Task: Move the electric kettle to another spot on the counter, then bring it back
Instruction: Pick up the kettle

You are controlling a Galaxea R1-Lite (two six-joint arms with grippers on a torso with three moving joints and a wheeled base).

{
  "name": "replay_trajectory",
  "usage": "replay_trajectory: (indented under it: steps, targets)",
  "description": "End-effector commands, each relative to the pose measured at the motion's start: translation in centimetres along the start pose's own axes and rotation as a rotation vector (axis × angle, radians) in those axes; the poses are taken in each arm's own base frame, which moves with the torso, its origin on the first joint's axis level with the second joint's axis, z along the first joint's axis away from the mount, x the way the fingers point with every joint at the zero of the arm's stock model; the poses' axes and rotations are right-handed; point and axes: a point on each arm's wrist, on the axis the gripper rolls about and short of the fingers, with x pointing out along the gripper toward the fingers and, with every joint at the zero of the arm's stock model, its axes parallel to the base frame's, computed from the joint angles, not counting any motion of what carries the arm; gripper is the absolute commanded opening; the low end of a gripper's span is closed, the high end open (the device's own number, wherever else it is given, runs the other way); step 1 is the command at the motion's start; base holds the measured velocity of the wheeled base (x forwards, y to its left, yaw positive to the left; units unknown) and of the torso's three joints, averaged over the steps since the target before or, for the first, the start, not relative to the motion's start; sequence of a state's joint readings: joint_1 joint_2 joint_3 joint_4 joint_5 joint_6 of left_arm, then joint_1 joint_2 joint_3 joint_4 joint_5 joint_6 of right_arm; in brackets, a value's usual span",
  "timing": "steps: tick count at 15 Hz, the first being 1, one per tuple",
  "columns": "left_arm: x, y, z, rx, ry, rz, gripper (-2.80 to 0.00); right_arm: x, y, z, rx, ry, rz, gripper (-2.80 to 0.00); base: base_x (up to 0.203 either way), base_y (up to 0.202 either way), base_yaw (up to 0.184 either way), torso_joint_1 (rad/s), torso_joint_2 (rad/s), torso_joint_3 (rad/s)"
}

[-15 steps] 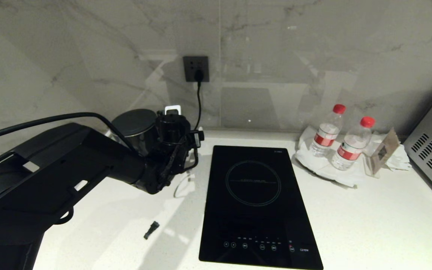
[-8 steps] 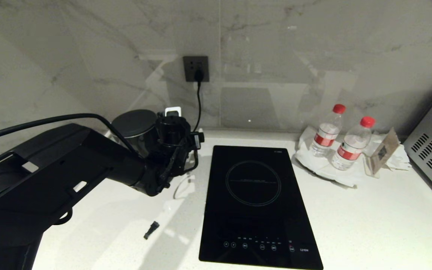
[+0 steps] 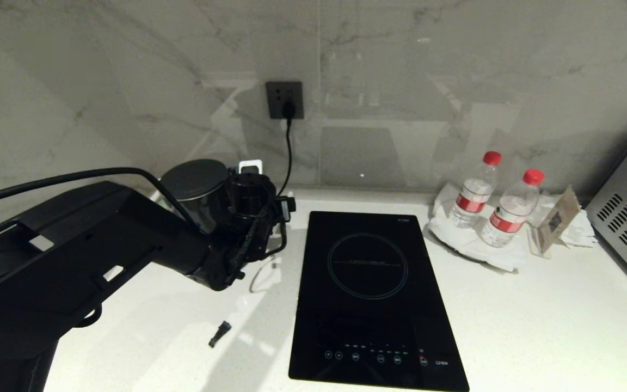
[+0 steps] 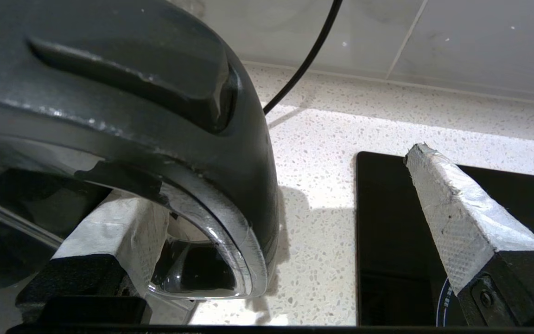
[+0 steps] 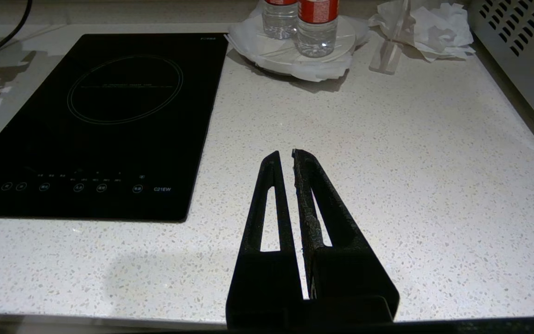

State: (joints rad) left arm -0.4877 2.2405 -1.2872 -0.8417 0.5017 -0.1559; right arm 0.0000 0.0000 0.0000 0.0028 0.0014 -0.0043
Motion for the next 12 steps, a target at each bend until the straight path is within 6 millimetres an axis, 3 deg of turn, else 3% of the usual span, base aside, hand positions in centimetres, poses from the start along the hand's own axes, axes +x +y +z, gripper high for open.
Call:
replay_trajectory:
  steps: [1,12]
  targets:
    - [-0.02,-0.03,0.24,-0.006,-0.011,0.001,0.00,0.00,0.00,0.00,0.000,0.000,0.001,-2.80,0.000,0.000,0.000,0.000,0.00,0.000]
    - [-0.64,0.39,-0.15,0.014,0.030,0.014,0.00,0.00,0.00,0.00,0.000,0.000,0.000,-2.80,0.000,0.000,0.000,0.000,0.00,0.000]
